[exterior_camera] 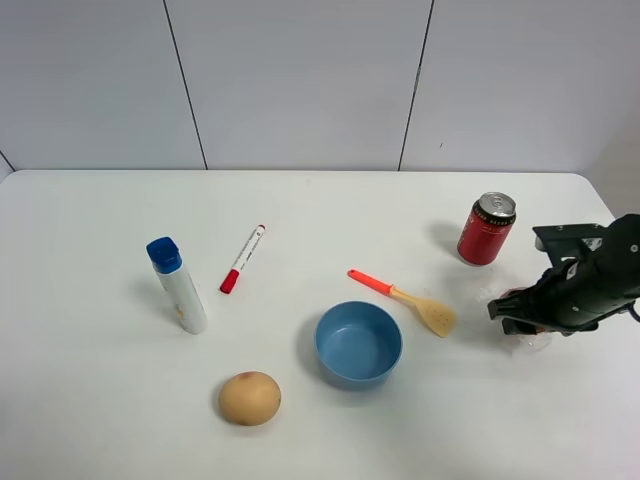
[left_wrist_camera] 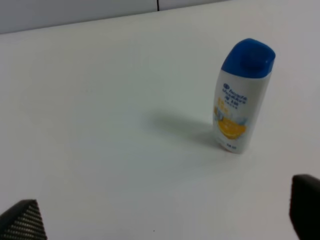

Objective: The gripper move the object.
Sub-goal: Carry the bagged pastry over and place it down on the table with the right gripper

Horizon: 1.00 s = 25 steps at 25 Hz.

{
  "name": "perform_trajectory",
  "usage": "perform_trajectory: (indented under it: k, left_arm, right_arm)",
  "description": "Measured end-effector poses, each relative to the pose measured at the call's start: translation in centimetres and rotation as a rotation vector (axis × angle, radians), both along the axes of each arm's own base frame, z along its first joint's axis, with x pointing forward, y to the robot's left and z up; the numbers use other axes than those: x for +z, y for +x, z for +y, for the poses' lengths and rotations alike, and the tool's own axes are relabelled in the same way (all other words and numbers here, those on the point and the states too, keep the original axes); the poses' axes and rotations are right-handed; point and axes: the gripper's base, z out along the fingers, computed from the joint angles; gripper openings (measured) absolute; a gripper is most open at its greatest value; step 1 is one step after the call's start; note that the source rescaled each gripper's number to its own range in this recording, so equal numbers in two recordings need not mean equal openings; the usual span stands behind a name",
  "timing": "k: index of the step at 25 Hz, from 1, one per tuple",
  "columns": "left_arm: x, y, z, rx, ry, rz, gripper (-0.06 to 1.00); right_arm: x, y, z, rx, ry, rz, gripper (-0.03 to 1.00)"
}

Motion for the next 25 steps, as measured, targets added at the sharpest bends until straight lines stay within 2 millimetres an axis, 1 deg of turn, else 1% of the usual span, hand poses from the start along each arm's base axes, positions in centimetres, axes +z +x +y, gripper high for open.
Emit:
perform_trajectory:
  k: [3,8,10,12,15,18,21,25]
  left_arm:
    - [0.0,0.0,0.0,0.0,0.0,0.0,1.0]
    - [0.0,0.0,0.0,0.0,0.0,0.0,1.0]
    - [0.0,0.0,0.0,0.0,0.0,0.0,1.0]
    - [0.0,0.0,0.0,0.0,0.0,0.0,1.0]
    - [0.0,0.0,0.0,0.0,0.0,0.0,1.0]
    - [0.0,0.0,0.0,0.0,0.0,0.0,1.0]
    - [0.0,0.0,0.0,0.0,0.0,0.0,1.0]
    - [0.0,0.0,0.0,0.0,0.0,0.0,1.0]
  right_arm:
    - [3.2,-1.4,0.1,-0.022,0.023,-0.055,0.03]
    - [8.3,-4.3,0.5,-0.053,0.095,-0.141,0.01]
    - [10.4,-4.8,0.5,-0.039,0.1,-0.184,0.01]
    - [12.4,-4.8,0.6,-0.017,0.094,-0.238,0.01]
    - [15.3,-4.0,1.5,0.065,0.069,-0.326,0.01]
    - [17.0,-2.7,3.2,0.168,0.056,-0.399,0.01]
    - [17.4,-0.4,5.3,0.237,0.069,-0.409,0.01]
    - [16.9,4.1,8.1,0.298,0.077,-0.402,0.01]
